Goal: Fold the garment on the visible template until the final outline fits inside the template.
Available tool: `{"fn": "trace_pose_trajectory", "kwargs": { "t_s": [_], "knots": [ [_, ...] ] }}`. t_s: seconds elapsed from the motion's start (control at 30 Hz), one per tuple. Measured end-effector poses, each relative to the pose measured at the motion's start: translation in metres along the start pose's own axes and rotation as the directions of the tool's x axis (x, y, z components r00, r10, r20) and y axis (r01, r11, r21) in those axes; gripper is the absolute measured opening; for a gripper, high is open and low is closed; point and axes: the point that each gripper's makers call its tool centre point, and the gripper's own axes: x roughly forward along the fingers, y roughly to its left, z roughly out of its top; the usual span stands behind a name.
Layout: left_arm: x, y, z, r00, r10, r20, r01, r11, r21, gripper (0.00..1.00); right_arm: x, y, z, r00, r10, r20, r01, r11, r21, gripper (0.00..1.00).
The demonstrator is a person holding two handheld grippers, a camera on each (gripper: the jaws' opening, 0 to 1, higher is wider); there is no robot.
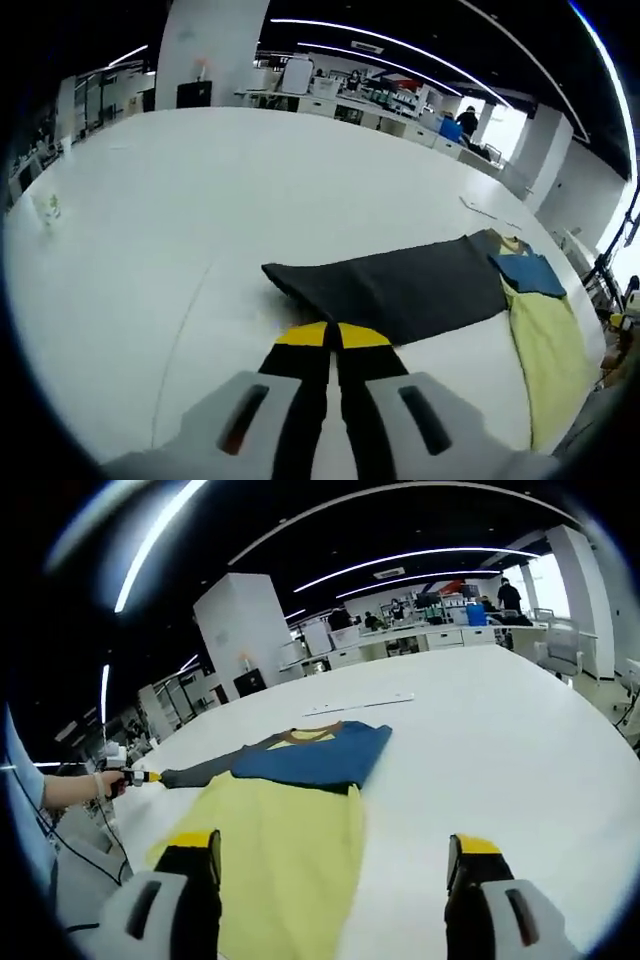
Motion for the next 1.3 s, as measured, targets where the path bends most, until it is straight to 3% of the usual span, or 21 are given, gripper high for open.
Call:
{"fn": "trace_pose_trajectory", "kwargs": {
  "t_s": [0.3, 0.63, 0.93, 1.07, 1.23, 1.3],
  "knots": [
    [0.012, -0.084, 0.046, 0.988, -0.147, 0.05, 0.142, 0.985, 0.094, 0.0, -0.003, -0.001, 0.012, 0.999, 0.01, 0.049, -0.011, 1.0, 0.01, 0.94],
    [0.041, -0.182, 0.066, 0.952, -0.305, 0.027, 0.296, 0.939, 0.173, 0.0, -0.023, -0.014, 0.005, 0.998, -0.021, 0.061, 0.019, 0.999, 0.029, 0.94],
    [0.064, -0.278, 0.079, 0.897, -0.442, 0.012, 0.43, 0.879, 0.207, 0.0, -0.038, -0.026, -0.005, 0.995, -0.069, 0.071, 0.064, 0.996, 0.058, 0.92],
    [0.073, -0.318, 0.078, 0.866, -0.5, -0.003, 0.489, 0.845, 0.217, 0.0, -0.04, -0.028, -0.009, 0.995, -0.076, 0.068, 0.072, 0.995, 0.064, 0.92],
    [0.083, -0.358, 0.073, 0.84, -0.543, -0.011, 0.532, 0.818, 0.217, 0.0, -0.042, -0.03, -0.012, 0.994, -0.085, 0.07, 0.079, 0.994, 0.082, 0.92],
    [0.085, -0.376, 0.07, 0.821, -0.571, -0.013, 0.562, 0.803, 0.197, 0.0, -0.043, -0.031, -0.014, 0.994, -0.09, 0.067, 0.085, 0.993, 0.082, 0.91]
  ]
}}
